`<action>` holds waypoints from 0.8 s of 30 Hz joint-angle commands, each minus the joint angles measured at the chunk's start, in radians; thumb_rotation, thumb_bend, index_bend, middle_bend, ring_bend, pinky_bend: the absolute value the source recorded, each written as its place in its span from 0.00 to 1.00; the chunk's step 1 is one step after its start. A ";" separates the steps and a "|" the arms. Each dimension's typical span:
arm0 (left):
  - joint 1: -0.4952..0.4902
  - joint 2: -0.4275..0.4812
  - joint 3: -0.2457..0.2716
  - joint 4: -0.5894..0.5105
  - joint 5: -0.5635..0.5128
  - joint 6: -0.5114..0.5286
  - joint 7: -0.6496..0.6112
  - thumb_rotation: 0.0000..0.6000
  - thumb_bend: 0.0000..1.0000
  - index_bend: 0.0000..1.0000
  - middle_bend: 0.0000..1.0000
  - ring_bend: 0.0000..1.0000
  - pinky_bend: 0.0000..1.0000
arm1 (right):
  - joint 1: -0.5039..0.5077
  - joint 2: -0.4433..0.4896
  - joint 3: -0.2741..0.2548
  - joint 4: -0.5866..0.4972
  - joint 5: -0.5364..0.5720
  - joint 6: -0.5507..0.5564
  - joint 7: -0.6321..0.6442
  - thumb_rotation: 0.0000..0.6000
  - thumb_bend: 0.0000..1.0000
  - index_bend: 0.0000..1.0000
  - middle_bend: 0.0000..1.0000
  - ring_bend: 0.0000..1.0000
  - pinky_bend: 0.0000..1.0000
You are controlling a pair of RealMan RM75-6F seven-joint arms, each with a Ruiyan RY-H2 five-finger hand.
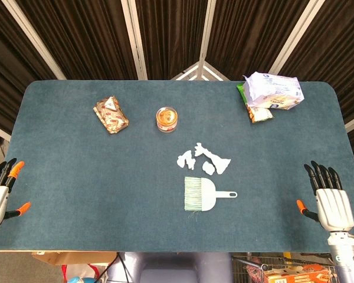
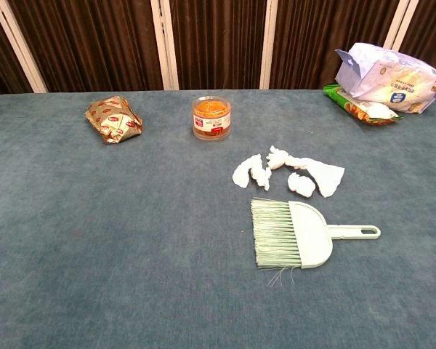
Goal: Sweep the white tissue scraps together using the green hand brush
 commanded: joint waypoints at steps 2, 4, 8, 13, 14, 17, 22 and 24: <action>0.000 0.000 0.000 -0.001 -0.001 -0.001 0.000 1.00 0.00 0.00 0.00 0.00 0.00 | 0.000 0.000 0.000 -0.002 0.001 0.000 -0.001 1.00 0.30 0.00 0.00 0.00 0.00; -0.001 0.000 0.000 0.000 -0.001 -0.002 0.000 1.00 0.00 0.00 0.00 0.00 0.00 | 0.000 0.000 0.000 -0.001 0.001 0.000 0.000 1.00 0.30 0.00 0.00 0.00 0.00; 0.000 0.002 -0.001 -0.003 0.000 0.001 -0.002 1.00 0.00 0.00 0.00 0.00 0.00 | -0.003 0.002 -0.003 -0.003 -0.002 0.002 0.003 1.00 0.30 0.00 0.00 0.00 0.00; 0.002 0.003 -0.002 -0.003 -0.001 0.003 -0.009 1.00 0.00 0.00 0.00 0.00 0.00 | 0.000 0.000 -0.003 -0.008 -0.008 0.001 0.006 1.00 0.30 0.00 0.00 0.00 0.00; 0.002 0.003 -0.002 -0.004 -0.001 0.002 -0.011 1.00 0.00 0.00 0.00 0.00 0.00 | 0.003 -0.003 -0.001 -0.009 -0.008 0.000 0.003 1.00 0.30 0.00 0.00 0.00 0.00; 0.001 0.004 -0.002 -0.004 0.000 0.002 -0.010 1.00 0.00 0.00 0.00 0.00 0.00 | 0.014 -0.007 0.007 -0.015 -0.009 -0.008 0.007 1.00 0.30 0.00 0.03 0.04 0.04; 0.001 0.002 -0.004 -0.004 0.000 0.006 -0.006 1.00 0.00 0.00 0.00 0.00 0.00 | 0.053 -0.018 0.024 -0.003 -0.036 -0.035 0.025 1.00 0.30 0.00 0.60 0.66 0.67; 0.001 0.000 -0.005 -0.005 0.000 0.007 -0.004 1.00 0.00 0.00 0.00 0.00 0.00 | 0.077 -0.031 0.027 0.015 -0.052 -0.057 0.043 1.00 0.30 0.02 0.77 0.81 0.79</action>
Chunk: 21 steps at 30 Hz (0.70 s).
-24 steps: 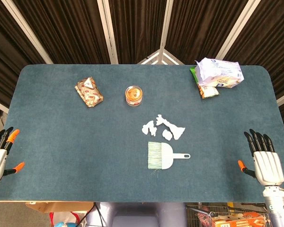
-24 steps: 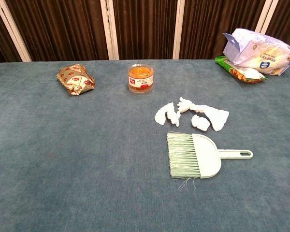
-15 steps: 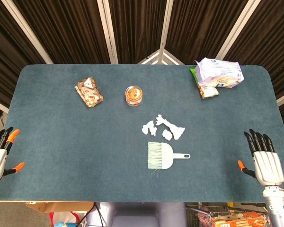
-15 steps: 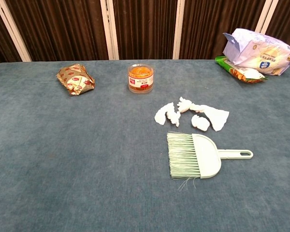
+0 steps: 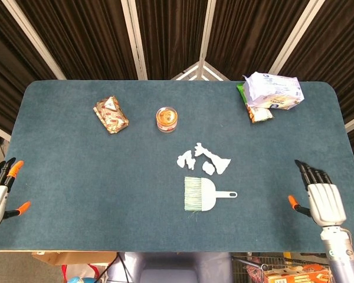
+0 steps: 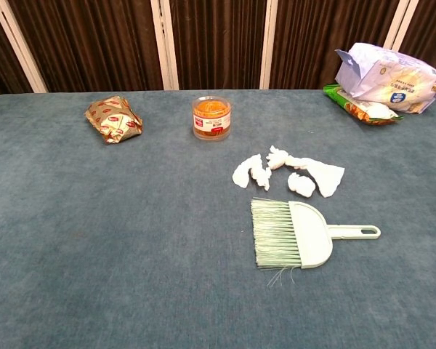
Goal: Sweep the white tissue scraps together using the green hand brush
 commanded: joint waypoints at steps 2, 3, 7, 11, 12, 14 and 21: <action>-0.001 -0.003 -0.001 -0.001 0.000 0.000 0.006 1.00 0.00 0.00 0.00 0.00 0.00 | 0.047 -0.025 0.006 0.028 -0.034 -0.048 0.024 1.00 0.30 0.09 0.87 0.91 0.87; -0.002 -0.004 -0.001 -0.001 0.001 0.000 0.008 1.00 0.00 0.00 0.00 0.00 0.00 | 0.057 -0.029 0.005 0.030 -0.040 -0.059 0.021 1.00 0.30 0.15 0.91 0.95 0.90; -0.002 -0.008 0.001 -0.002 0.002 -0.001 0.016 1.00 0.00 0.00 0.00 0.00 0.00 | 0.107 -0.048 0.000 0.011 -0.048 -0.134 -0.023 1.00 0.30 0.29 0.99 1.00 0.96; -0.002 -0.008 0.001 -0.003 0.002 -0.001 0.017 1.00 0.00 0.00 0.00 0.00 0.00 | 0.150 -0.079 0.007 -0.009 -0.023 -0.200 -0.088 1.00 0.30 0.36 1.00 1.00 0.97; -0.001 -0.008 0.002 -0.003 0.002 -0.001 0.016 1.00 0.00 0.00 0.00 0.00 0.00 | 0.163 -0.093 0.010 -0.013 -0.010 -0.220 -0.112 1.00 0.30 0.37 1.00 1.00 0.97; -0.001 -0.007 0.002 -0.004 0.003 -0.001 0.014 1.00 0.00 0.00 0.00 0.00 0.00 | 0.179 -0.115 0.011 -0.017 0.009 -0.247 -0.144 1.00 0.30 0.39 1.00 1.00 0.97; -0.002 -0.004 0.004 -0.002 0.008 -0.003 0.003 1.00 0.00 0.00 0.00 0.00 0.00 | 0.229 -0.213 0.015 -0.011 0.078 -0.320 -0.261 1.00 0.30 0.39 1.00 1.00 0.97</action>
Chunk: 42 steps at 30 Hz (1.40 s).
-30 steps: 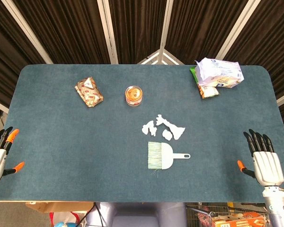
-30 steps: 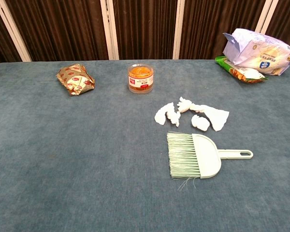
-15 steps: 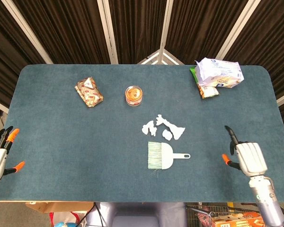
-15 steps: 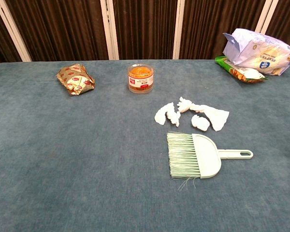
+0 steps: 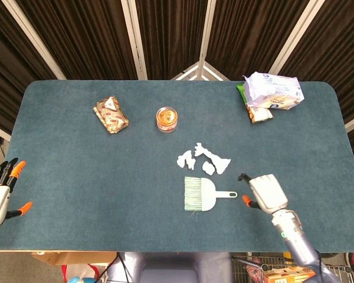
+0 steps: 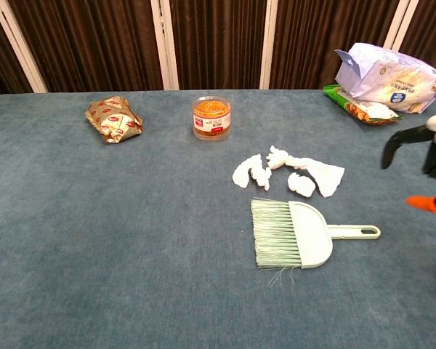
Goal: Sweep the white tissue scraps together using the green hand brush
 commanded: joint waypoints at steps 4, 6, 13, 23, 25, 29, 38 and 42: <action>-0.001 0.003 0.002 0.001 0.005 -0.003 -0.008 1.00 0.00 0.00 0.00 0.00 0.00 | 0.046 -0.101 0.013 0.019 0.089 -0.054 -0.107 1.00 0.30 0.40 1.00 1.00 0.97; -0.001 0.004 0.002 0.001 0.007 -0.002 -0.011 1.00 0.00 0.00 0.00 0.00 0.00 | 0.054 -0.125 0.016 0.031 0.113 -0.062 -0.133 1.00 0.30 0.41 1.00 1.00 0.97; -0.002 0.005 0.003 0.003 0.008 -0.004 -0.017 1.00 0.00 0.00 0.00 0.00 0.00 | 0.073 -0.199 0.024 0.083 0.199 -0.071 -0.196 1.00 0.30 0.41 1.00 1.00 0.97; -0.003 0.004 0.005 0.002 0.008 -0.006 -0.014 1.00 0.00 0.00 0.00 0.00 0.00 | 0.077 -0.253 0.010 0.132 0.265 -0.079 -0.211 1.00 0.30 0.41 1.00 1.00 0.97; -0.003 0.004 0.005 0.002 0.008 -0.007 -0.014 1.00 0.00 0.00 0.00 0.00 0.00 | 0.079 -0.260 0.007 0.142 0.273 -0.080 -0.213 1.00 0.30 0.41 1.00 1.00 0.97; -0.003 0.004 0.005 0.002 0.006 -0.008 -0.013 1.00 0.00 0.00 0.00 0.00 0.00 | 0.080 -0.270 0.007 0.158 0.290 -0.081 -0.209 1.00 0.30 0.42 1.00 1.00 0.97; -0.004 0.003 0.004 0.001 0.003 -0.011 -0.009 1.00 0.00 0.00 0.00 0.00 0.00 | 0.081 -0.294 -0.002 0.194 0.317 -0.076 -0.199 1.00 0.30 0.50 1.00 1.00 0.97; -0.004 0.004 0.004 0.001 0.000 -0.012 -0.009 1.00 0.00 0.00 0.00 0.00 0.00 | 0.083 -0.303 -0.007 0.208 0.324 -0.076 -0.198 1.00 0.31 0.58 1.00 1.00 0.97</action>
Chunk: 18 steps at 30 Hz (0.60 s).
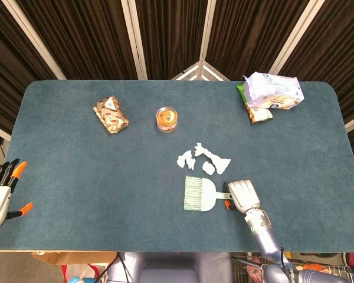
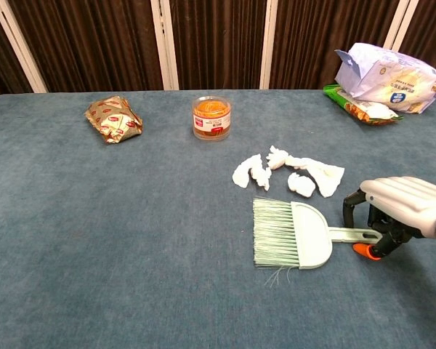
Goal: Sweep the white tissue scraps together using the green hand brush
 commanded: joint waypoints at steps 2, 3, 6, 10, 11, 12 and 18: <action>0.000 0.000 0.000 0.000 0.000 -0.001 0.000 1.00 0.00 0.00 0.00 0.00 0.00 | 0.002 -0.006 -0.004 0.008 0.006 0.000 0.003 1.00 0.35 0.61 1.00 1.00 0.97; 0.000 0.000 0.000 0.000 -0.001 -0.001 0.000 1.00 0.00 0.00 0.00 0.00 0.00 | 0.002 -0.006 -0.004 0.009 0.007 0.000 0.004 1.00 0.38 0.62 1.00 1.00 0.97; 0.000 0.001 0.000 0.000 0.000 -0.001 0.000 1.00 0.00 0.00 0.00 0.00 0.00 | 0.003 -0.005 -0.005 0.008 0.007 0.002 0.007 1.00 0.44 0.64 1.00 1.00 0.97; 0.000 0.001 0.000 -0.001 -0.001 -0.001 -0.001 1.00 0.00 0.00 0.00 0.00 0.00 | 0.007 0.008 -0.002 -0.006 -0.006 0.013 0.010 1.00 0.48 0.65 1.00 1.00 0.97; 0.000 0.001 0.000 -0.001 -0.001 -0.001 -0.002 1.00 0.00 0.00 0.00 0.00 0.00 | 0.008 0.013 -0.002 -0.012 -0.010 0.016 0.010 1.00 0.49 0.65 1.00 1.00 0.97; 0.000 0.001 0.000 -0.001 -0.001 -0.001 -0.002 1.00 0.00 0.00 0.00 0.00 0.00 | 0.009 0.019 0.000 -0.019 -0.015 0.020 0.010 1.00 0.49 0.65 1.00 1.00 0.97; 0.000 0.002 0.001 -0.003 0.002 0.000 -0.004 1.00 0.00 0.00 0.00 0.00 0.00 | 0.023 0.086 0.016 -0.101 -0.061 0.052 -0.012 1.00 0.52 0.66 1.00 1.00 0.97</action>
